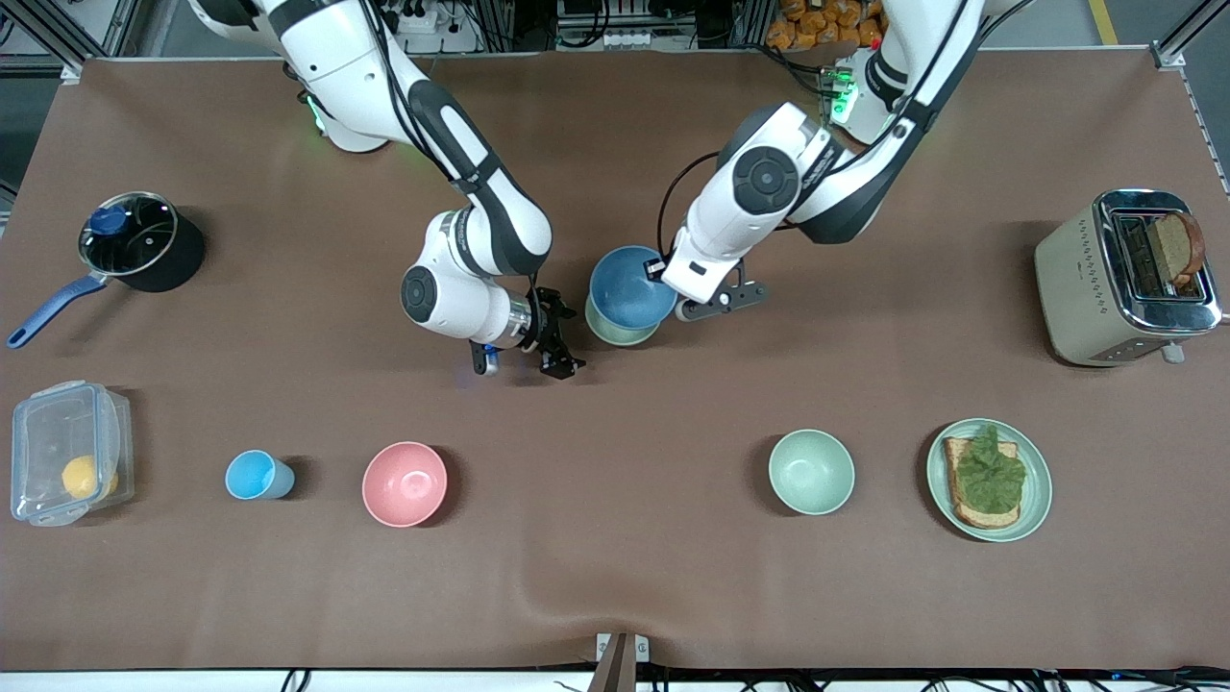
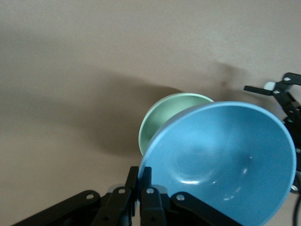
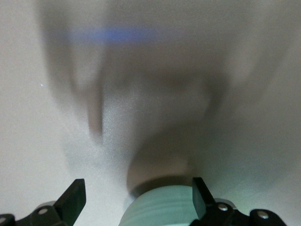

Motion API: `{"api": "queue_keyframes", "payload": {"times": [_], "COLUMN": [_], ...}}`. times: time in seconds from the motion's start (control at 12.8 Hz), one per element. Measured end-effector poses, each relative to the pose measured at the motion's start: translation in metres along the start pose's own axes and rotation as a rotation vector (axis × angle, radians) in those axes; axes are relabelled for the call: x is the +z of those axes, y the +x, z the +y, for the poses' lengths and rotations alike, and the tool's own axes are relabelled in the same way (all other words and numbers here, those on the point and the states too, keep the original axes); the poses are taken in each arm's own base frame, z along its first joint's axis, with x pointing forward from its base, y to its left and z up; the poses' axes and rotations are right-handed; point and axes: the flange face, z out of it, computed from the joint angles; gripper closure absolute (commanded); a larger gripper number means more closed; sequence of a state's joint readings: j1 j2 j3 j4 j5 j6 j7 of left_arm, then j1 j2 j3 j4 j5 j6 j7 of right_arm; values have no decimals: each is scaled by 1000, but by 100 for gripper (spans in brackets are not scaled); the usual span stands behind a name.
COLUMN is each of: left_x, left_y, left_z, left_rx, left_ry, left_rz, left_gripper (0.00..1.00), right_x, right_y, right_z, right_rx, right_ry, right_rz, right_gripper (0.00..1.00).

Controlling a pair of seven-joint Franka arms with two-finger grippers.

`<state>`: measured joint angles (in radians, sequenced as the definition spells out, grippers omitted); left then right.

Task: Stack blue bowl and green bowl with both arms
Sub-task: 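Carry the blue bowl over the green bowl with the left gripper and lower it, then open the left gripper and lift it off the stacked bowls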

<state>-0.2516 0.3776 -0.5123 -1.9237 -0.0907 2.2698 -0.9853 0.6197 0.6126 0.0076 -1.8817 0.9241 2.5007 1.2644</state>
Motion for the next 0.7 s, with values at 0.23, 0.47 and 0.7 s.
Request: {"api": "queue_keyframes", "payload": {"times": [0.23,0.47,0.7], "left_x": [29,43,51], "left_y": [3,2,5], "left_z": [2,4,3], "left_rx": [-19,-6,2], "left_ry": [3,9,14], "left_rz": [-1,3,17], "left_gripper": [100,100,100], "right_x": [0,0,0], "right_y": [0,0,0], "right_z": [0,0,0], "right_rx": [0,0,0], "right_ry": [0,0,0], "right_rz": [0,0,0], "right_gripper": [0,0,0]}}
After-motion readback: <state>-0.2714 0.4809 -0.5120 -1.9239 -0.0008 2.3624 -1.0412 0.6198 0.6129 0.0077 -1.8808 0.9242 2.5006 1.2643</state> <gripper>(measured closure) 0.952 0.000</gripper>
